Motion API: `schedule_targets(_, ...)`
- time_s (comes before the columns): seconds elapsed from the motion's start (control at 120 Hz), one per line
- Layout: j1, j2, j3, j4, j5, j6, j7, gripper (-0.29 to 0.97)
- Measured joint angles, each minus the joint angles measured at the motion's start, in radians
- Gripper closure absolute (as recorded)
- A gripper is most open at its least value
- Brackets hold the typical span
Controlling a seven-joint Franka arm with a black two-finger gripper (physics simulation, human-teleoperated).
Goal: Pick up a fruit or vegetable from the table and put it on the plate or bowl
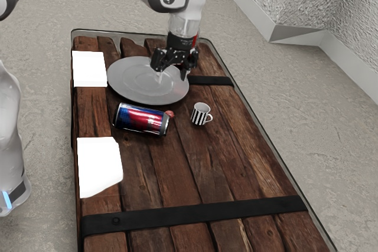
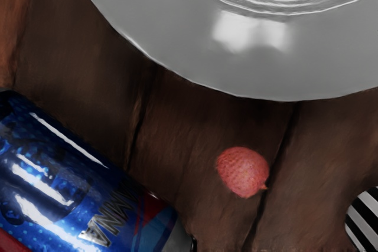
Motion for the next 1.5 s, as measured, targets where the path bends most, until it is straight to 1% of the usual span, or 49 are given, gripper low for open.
schedule_targets(0.075, -0.002, 0.011, -0.034, -0.016, 0.015, 0.044, -0.04, 0.0)
schedule_targets(0.208, -0.001, 0.015, -0.045, -0.063, 0.028, 0.112, -0.08, 0.0)
schedule_targets(0.325, 0.009, 0.016, -0.044, -0.079, 0.047, 0.148, -0.046, 0.0)
schedule_targets(0.475, 0.018, 0.022, -0.044, -0.114, 0.057, 0.176, -0.001, 0.0)
schedule_targets(0.783, 0.03, 0.084, -0.043, -0.143, 0.057, 0.252, 0.063, 0.0)
schedule_targets(1.15, 0.03, 0.112, -0.043, -0.199, 0.047, 0.336, 0.107, 0.0)
schedule_targets(1.5, 0.03, 0.155, -0.043, -0.202, 0.045, 0.402, 0.131, 0.0)
